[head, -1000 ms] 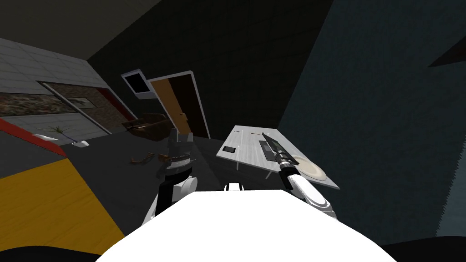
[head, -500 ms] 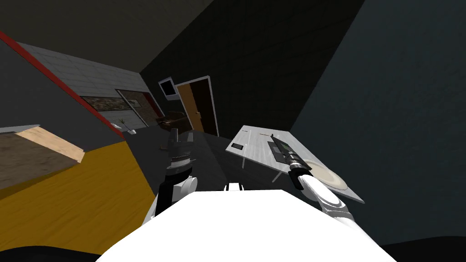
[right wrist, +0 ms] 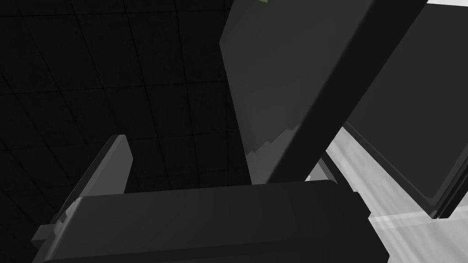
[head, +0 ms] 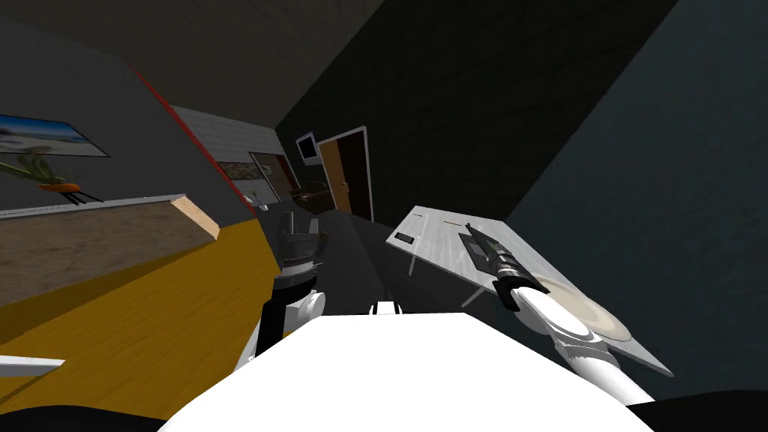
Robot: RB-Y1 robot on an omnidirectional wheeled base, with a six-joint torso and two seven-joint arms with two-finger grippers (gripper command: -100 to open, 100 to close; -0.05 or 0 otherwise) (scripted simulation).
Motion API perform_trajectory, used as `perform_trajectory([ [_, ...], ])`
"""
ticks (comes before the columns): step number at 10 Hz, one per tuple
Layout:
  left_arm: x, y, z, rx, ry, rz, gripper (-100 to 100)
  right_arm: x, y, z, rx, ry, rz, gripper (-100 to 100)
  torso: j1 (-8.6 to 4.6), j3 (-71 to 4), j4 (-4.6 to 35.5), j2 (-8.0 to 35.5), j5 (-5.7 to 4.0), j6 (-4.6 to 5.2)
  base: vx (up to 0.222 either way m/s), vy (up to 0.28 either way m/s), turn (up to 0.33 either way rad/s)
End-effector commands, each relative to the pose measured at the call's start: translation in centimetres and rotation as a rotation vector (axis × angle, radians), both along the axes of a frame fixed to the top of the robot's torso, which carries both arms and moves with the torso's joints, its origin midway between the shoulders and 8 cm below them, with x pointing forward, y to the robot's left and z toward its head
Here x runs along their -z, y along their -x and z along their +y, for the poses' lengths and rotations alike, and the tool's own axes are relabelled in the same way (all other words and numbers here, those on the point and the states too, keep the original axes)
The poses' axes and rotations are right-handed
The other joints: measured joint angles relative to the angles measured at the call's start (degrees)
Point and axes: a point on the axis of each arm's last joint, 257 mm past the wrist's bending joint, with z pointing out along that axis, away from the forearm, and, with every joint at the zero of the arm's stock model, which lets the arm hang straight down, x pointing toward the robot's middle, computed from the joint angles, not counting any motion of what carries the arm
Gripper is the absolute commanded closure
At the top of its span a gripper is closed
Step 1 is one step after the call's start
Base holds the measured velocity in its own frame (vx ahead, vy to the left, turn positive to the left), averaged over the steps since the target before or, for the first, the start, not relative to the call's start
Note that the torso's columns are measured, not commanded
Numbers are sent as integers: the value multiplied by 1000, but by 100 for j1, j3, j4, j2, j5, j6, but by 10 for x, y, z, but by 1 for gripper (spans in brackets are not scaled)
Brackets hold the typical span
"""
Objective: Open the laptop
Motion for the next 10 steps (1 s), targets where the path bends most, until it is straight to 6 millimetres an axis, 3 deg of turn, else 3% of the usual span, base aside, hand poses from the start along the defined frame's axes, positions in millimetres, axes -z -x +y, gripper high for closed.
perform_trajectory([
  [1, 0, 0, 0, 0, 0, 0, 0, -16, 14, -46, 77, 13, -9, -100, 3, -5, 1, -6, 4, -7, -117, 53, 194],
  [2, 0, 0, 0, 0, 0, 0, 0, -16, 14, -47, 78, -1, -15, -100, -9, -9, 0, -10, 6, 4, -65, 17, -21],
  [4, 0, 0, 0, 0, 0, 0, 0, -45, 33, -98, 170, -3, -55, -100, 3, -10, -5, -15, 0, -6, -107, 79, 386],
  [6, 0, 0, 0, 0, 0, 0, 0, -41, 33, -99, 168, -1, -45, -100, -8, -7, -7, -15, -7, 0, -69, 55, 114],
  [7, 0, 0, 0, 0, 0, 0, 0, -41, 34, -100, 170, -1, -45, 0, -30, -18, -13, -33, -15, 4, -10, 10, -5],
  [10, 0, 0, 0, 0, 0, 0, 0, -41, 34, -100, 170, -1, -45, 0, -16, -11, -10, -19, -11, 0, -2, 1, 0],
])
